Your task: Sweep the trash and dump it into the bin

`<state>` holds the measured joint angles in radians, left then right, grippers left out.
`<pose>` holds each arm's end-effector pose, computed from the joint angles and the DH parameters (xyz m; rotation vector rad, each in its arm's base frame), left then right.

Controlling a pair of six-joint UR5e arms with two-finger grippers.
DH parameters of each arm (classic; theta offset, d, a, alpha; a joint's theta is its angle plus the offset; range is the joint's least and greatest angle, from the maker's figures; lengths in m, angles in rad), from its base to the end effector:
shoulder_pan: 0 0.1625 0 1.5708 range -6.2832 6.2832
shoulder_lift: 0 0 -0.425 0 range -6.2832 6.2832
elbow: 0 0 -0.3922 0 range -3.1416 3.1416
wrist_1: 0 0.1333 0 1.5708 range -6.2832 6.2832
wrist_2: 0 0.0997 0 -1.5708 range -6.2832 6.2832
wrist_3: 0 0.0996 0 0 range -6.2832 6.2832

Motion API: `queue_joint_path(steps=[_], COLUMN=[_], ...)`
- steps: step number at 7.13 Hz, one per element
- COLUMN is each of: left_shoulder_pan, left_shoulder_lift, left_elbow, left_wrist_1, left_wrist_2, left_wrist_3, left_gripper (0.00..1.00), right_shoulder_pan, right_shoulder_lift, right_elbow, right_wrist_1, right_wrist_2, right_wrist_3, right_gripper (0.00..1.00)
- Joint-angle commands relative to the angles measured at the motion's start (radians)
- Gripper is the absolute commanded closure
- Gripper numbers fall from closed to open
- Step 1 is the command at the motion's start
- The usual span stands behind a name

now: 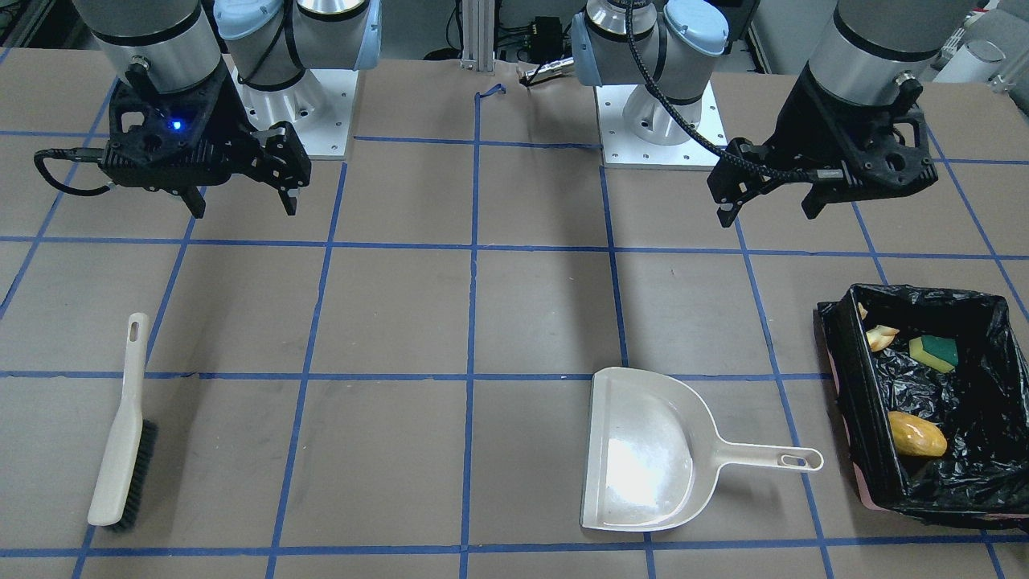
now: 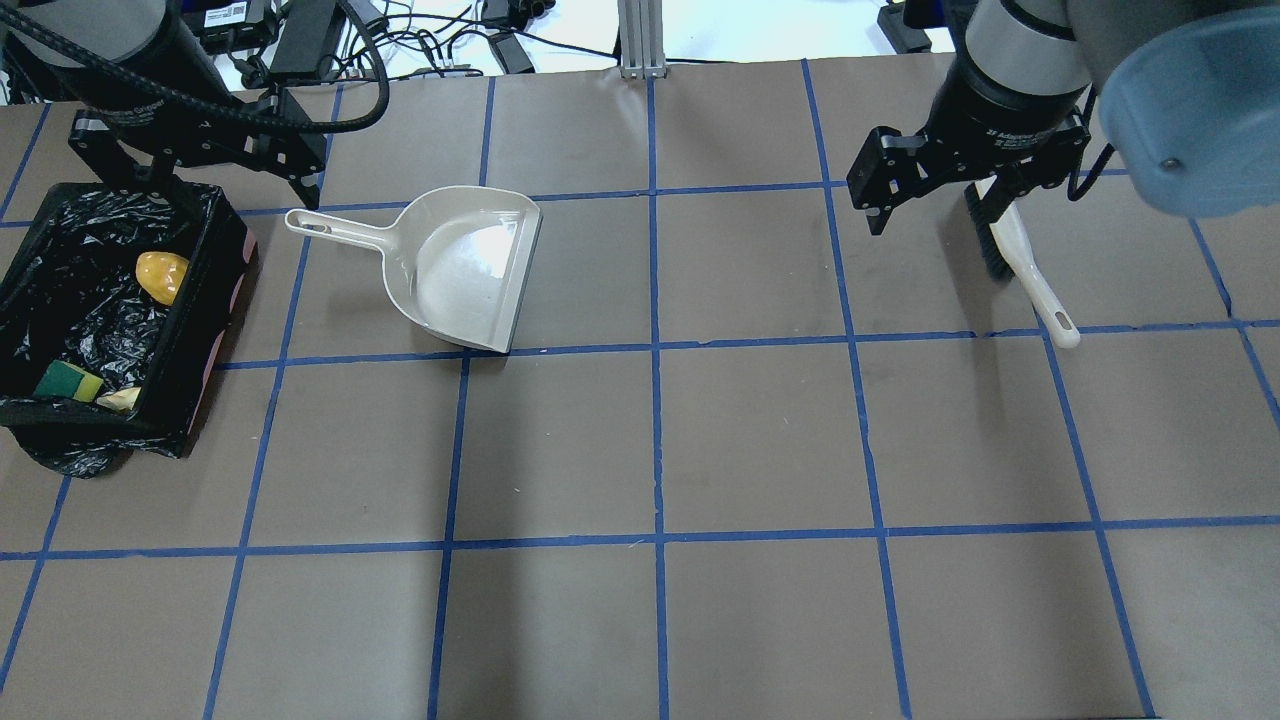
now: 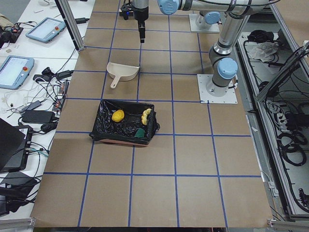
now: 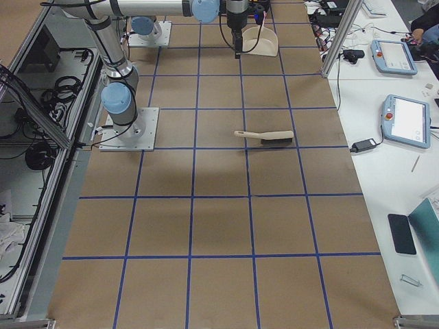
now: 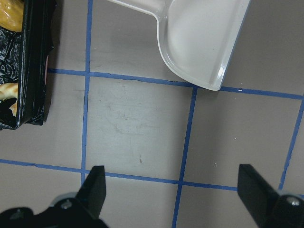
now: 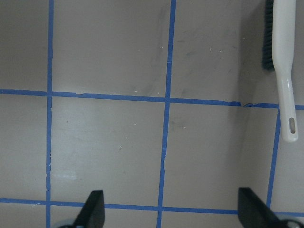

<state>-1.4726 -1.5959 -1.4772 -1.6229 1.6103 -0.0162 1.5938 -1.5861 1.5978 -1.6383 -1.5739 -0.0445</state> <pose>-0.0794 -0.5135 0.5163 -0.1778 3.0963 -0.0229 0.1442 -0.4876 0.4890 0.1057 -3.1349 0.0875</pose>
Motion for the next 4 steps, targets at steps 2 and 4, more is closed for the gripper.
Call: queue_joint_path(steps=[2, 4], left_shoulder_pan=[0.0, -0.034], left_shoulder_lift=[-0.003, -0.007], left_elbow=[0.0, -0.002], left_wrist_1=[0.0, 0.014], left_wrist_2=[-0.001, 0.0], left_wrist_3=[0.005, 0.004], left_gripper=[0.0, 0.0], right_shoulder_pan=[0.0, 0.0], right_shoulder_lift=[0.0, 0.0], right_elbow=[-0.001, -0.001], right_wrist_1=[0.0, 0.0], right_wrist_2=[0.0, 0.0], right_wrist_3=[0.0, 0.0], right_gripper=[0.0, 0.0])
